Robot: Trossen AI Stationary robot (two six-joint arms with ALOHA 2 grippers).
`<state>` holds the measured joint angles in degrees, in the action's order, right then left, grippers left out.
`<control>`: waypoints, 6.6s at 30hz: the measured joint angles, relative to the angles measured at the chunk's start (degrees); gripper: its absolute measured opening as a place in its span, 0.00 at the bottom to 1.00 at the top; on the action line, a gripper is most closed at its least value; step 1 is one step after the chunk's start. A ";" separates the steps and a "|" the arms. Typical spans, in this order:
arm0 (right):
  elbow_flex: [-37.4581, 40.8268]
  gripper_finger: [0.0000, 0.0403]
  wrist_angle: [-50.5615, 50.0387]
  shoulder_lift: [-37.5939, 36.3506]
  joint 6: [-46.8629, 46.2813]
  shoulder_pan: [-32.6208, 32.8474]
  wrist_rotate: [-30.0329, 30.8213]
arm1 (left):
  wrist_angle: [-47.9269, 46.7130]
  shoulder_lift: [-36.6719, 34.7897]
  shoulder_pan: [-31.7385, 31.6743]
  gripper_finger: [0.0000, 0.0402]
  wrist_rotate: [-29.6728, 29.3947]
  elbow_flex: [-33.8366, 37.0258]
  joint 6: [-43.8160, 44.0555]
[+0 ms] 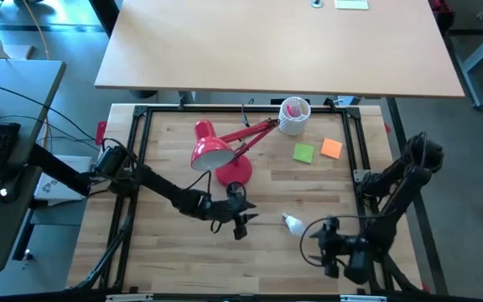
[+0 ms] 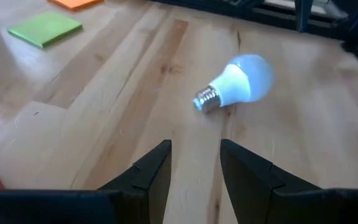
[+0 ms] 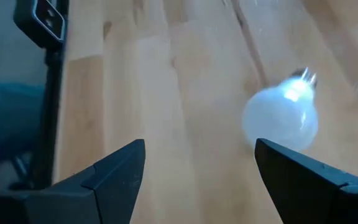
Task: Screw lightbulb
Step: Insert the white lightbulb into the red lamp
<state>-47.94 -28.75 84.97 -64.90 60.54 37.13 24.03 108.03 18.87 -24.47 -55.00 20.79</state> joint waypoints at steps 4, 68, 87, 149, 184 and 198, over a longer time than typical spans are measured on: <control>0.00 0.75 -0.15 0.57 -3.33 1.25 2.09 | 0.53 0.00 -0.07 0.33 0.15 0.00 0.03; 13.29 0.75 13.75 21.00 -27.06 -0.90 25.30 | 11.48 18.32 -8.96 0.33 15.14 -13.49 2.15; 18.81 0.75 27.80 18.72 -16.09 -3.18 24.15 | 6.63 18.25 -9.42 0.33 12.53 -13.43 1.61; -14.44 0.63 23.43 4.29 56.41 -12.15 30.79 | -5.96 12.02 19.21 0.32 -27.19 -1.01 32.24; 6.67 0.63 27.43 -8.68 66.68 -54.13 -21.26 | 32.76 -1.39 5.55 0.37 -31.81 27.66 15.83; 6.64 0.63 22.03 -20.23 77.41 -54.85 -17.62 | 31.29 -27.23 0.60 0.41 -42.22 32.48 -13.33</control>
<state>-41.30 -6.72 64.73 12.51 5.69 19.51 55.32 80.80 19.47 -66.70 -22.52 7.46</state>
